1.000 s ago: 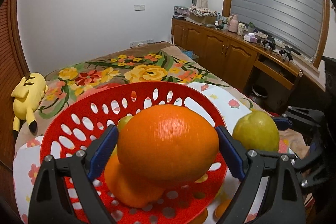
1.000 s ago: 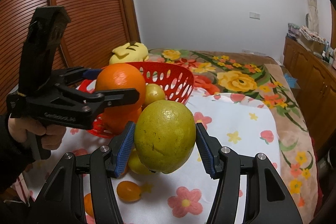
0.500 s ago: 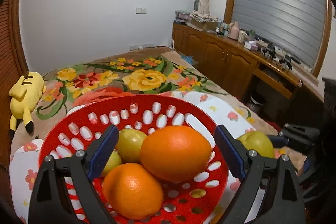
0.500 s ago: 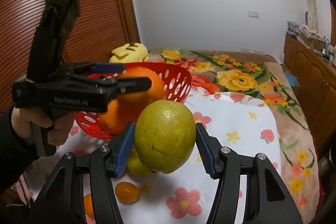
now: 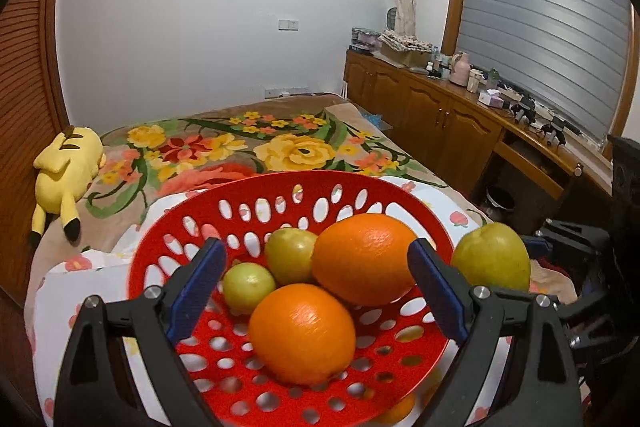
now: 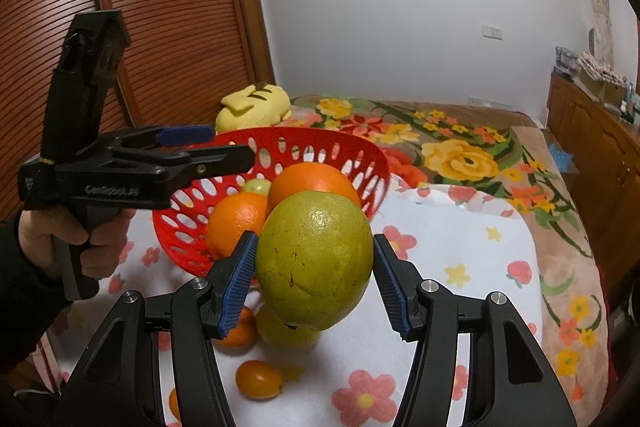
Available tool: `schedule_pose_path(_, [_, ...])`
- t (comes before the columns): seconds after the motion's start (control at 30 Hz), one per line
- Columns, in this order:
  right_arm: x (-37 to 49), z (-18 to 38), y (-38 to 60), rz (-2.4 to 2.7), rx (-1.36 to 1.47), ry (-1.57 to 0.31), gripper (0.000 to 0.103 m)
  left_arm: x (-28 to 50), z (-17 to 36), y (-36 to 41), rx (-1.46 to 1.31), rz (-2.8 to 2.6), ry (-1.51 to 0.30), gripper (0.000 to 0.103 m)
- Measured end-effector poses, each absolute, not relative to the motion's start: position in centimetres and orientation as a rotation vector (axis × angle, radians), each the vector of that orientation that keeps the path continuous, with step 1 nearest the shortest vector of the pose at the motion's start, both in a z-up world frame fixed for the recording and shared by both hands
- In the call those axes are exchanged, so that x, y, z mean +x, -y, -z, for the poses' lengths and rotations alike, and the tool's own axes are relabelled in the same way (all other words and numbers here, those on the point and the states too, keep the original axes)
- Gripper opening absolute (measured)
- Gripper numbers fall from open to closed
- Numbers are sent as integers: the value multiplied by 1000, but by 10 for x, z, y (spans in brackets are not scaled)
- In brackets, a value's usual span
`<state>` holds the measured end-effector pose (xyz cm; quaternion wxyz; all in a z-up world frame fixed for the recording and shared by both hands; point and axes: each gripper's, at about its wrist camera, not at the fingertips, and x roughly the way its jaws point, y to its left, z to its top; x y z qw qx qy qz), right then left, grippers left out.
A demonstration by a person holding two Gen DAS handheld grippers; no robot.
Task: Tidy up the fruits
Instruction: 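Lower the yellow pomelo into the red basket and open the right tool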
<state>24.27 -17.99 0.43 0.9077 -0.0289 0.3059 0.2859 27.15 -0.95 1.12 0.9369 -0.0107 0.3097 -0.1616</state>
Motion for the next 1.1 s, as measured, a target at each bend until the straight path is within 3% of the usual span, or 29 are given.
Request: schedule_pose_path(1.1, [250,6,109,-639,-151,-693,59,215,-3,-58,-61,249,-611,93])
